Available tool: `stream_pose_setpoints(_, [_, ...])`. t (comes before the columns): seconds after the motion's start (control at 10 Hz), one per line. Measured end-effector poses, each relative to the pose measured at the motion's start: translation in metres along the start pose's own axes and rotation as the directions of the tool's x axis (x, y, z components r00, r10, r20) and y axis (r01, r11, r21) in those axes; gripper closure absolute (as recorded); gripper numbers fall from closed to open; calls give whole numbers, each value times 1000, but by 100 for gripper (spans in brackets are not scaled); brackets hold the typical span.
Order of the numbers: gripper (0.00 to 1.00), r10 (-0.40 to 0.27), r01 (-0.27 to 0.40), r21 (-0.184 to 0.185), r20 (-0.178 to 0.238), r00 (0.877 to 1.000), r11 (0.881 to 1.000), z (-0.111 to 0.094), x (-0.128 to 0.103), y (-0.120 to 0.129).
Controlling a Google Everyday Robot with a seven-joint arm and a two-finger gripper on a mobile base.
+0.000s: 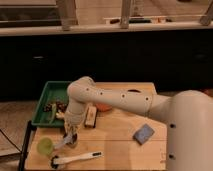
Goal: Place towel in metal cup
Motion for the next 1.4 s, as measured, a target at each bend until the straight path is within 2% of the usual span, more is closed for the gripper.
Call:
stream_pose_setpoints(0.2, [24, -7, 7, -3, 2, 1000, 1000, 1, -1, -4])
stream_pose_setpoints(0.3, [20, -8, 8, -8, 3, 1000, 1000, 0, -1, -3])
stream_pose_setpoints(0.8, [20, -10, 10, -17, 6, 1000, 1000, -2, -2, -3])
stream_pose_setpoints(1.4, [20, -10, 10, -11, -12, 1000, 1000, -10, 0, -3])
